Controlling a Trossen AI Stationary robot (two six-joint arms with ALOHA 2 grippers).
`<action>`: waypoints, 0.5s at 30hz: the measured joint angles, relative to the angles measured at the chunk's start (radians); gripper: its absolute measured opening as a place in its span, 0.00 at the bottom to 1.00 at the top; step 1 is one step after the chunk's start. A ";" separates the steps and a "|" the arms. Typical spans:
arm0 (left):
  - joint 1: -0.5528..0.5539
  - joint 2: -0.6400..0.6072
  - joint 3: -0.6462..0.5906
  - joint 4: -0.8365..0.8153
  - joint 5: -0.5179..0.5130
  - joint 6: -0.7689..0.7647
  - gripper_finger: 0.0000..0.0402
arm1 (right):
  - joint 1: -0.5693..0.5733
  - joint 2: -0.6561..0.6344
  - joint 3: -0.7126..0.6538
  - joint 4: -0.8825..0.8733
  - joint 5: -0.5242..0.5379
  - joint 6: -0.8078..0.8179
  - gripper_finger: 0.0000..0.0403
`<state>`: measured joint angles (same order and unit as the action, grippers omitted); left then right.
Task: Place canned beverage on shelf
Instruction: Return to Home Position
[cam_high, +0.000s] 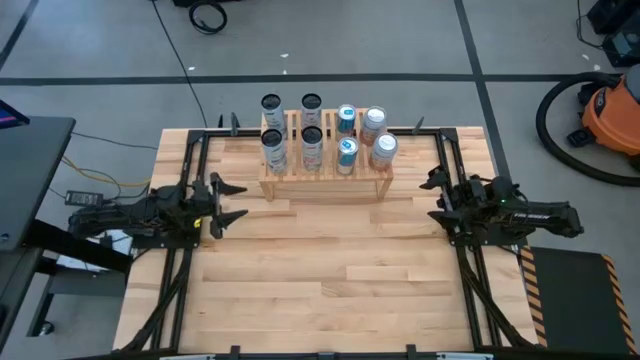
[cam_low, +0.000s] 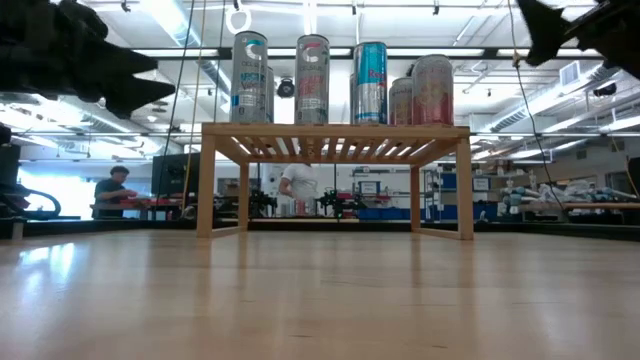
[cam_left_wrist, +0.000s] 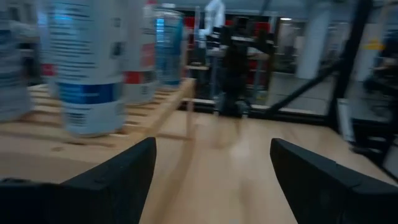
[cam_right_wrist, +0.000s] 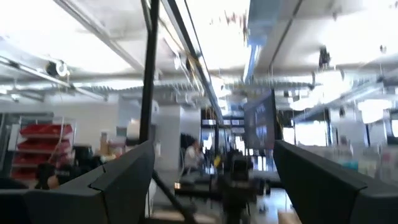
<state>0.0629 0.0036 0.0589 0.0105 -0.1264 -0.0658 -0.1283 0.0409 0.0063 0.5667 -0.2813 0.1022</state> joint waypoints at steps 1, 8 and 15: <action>-0.019 0.000 0.000 0.000 0.001 0.000 0.79 | 0.002 -0.023 0.000 0.000 0.000 0.000 0.84; -0.060 0.000 0.000 -0.002 0.000 0.000 0.79 | -0.004 -0.021 0.001 0.066 0.003 0.000 0.84; -0.060 0.000 -0.001 -0.002 -0.001 0.000 0.79 | -0.003 -0.039 0.001 0.083 0.000 0.000 0.84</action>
<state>0.0025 0.0040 0.0582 0.0086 -0.1276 -0.0659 -0.1314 0.0017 0.0071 0.6499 -0.2817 0.1020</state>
